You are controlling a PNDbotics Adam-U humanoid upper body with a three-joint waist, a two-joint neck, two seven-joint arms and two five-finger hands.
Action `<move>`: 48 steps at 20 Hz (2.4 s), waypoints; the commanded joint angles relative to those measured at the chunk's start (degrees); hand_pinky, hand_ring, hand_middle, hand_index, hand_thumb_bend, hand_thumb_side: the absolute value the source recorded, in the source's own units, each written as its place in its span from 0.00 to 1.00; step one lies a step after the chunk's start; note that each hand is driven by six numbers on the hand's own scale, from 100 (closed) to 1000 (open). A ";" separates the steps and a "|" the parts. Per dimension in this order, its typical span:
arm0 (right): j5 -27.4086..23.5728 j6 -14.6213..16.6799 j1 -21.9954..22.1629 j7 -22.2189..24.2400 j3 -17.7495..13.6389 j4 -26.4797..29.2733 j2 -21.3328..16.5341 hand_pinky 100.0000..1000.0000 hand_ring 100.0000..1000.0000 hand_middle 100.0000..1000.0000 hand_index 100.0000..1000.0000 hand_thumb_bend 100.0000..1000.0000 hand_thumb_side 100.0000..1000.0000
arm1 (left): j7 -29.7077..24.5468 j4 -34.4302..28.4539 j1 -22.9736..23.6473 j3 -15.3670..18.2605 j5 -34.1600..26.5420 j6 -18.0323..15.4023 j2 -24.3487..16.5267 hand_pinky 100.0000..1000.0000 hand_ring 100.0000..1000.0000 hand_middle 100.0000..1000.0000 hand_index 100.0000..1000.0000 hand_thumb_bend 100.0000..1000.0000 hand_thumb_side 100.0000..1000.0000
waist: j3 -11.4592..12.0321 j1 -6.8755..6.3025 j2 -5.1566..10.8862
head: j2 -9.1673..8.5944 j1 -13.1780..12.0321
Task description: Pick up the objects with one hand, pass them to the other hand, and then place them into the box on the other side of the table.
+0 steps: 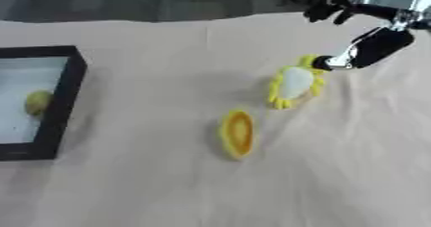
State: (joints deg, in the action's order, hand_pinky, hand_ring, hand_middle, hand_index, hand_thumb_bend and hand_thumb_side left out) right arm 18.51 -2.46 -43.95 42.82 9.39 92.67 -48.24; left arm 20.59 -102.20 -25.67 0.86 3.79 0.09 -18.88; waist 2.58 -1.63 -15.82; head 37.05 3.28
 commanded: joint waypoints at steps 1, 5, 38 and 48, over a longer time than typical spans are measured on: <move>1.83 2.47 -2.28 1.79 1.24 -3.74 -1.49 0.83 0.89 0.79 0.85 0.50 0.08 | -0.29 -1.47 -0.80 -0.06 -0.11 -0.07 -0.71 0.63 0.95 0.73 0.76 0.39 0.50 | 0.17 0.54 0.97 | -0.95 0.65; 4.19 4.89 -3.89 1.85 2.73 -9.03 0.57 0.83 0.89 0.79 0.85 0.53 0.06 | -0.47 -1.70 -1.05 -0.28 -0.18 -0.17 -0.55 0.63 0.95 0.73 0.75 0.38 0.50 | 0.52 0.45 0.92 | -1.14 1.36; 21.30 13.83 -8.85 -6.62 4.90 -33.28 10.80 0.78 0.77 0.59 0.68 0.32 0.00 | 1.10 -2.17 -1.25 0.13 -0.53 0.70 -0.31 0.63 0.95 0.71 0.74 0.30 0.48 | 2.43 -0.20 -0.75 | 1.22 1.86; 17.47 12.07 -7.99 -12.47 3.94 -30.19 9.72 0.72 0.64 0.35 0.49 0.10 0.00 | 1.32 -2.29 -1.12 0.23 -0.31 0.79 -0.40 0.63 0.95 0.71 0.74 0.31 0.48 | 2.10 0.01 -0.19 | 2.43 -0.33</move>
State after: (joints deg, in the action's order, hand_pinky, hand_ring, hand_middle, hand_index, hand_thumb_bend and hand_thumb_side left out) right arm 36.79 9.82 -51.08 30.89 14.12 60.93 -36.57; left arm 21.71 -103.18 -26.17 0.63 3.44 0.96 -18.61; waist 4.68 -1.65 -16.92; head 39.24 3.22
